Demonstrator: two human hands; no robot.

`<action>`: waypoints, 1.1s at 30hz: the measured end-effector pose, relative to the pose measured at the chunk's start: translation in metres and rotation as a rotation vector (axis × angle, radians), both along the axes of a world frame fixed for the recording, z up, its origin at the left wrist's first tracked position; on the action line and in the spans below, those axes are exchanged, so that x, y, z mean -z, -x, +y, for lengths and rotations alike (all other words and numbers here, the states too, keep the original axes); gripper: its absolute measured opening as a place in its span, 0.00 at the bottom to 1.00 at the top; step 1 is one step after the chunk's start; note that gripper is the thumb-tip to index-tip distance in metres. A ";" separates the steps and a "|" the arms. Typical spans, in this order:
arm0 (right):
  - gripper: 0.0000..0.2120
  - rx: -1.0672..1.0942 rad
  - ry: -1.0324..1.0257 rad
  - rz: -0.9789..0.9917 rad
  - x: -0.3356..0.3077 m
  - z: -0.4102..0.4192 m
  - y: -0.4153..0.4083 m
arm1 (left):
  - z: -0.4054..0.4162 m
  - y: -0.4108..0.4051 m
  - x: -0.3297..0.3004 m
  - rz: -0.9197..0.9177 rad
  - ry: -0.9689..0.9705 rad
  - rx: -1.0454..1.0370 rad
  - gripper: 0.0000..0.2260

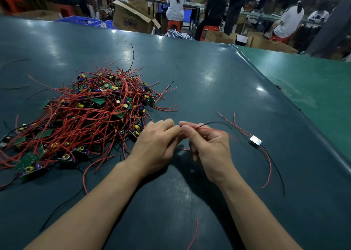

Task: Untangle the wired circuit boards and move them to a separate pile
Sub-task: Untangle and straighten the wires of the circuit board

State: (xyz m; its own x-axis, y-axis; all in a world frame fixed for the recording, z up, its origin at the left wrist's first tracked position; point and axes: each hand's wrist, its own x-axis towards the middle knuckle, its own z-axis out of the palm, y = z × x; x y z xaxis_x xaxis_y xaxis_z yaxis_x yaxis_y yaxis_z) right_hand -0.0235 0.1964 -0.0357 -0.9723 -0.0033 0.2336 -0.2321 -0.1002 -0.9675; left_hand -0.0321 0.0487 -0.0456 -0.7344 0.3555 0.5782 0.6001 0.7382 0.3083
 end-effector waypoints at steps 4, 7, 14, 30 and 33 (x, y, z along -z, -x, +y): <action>0.10 0.075 0.066 -0.080 -0.002 0.001 0.004 | 0.004 -0.002 -0.003 0.012 -0.030 0.006 0.17; 0.11 0.077 0.140 -0.084 -0.007 0.005 0.005 | 0.003 -0.003 -0.005 0.068 -0.086 -0.023 0.16; 0.17 0.305 0.307 -0.101 -0.009 0.019 0.014 | 0.006 -0.004 -0.005 0.077 -0.102 0.056 0.15; 0.05 0.475 0.243 -0.073 -0.004 0.020 0.022 | 0.005 -0.006 0.003 -0.025 -0.147 0.110 0.16; 0.09 0.473 0.384 -0.176 -0.006 0.024 0.025 | 0.005 -0.007 0.002 -0.015 -0.156 0.117 0.16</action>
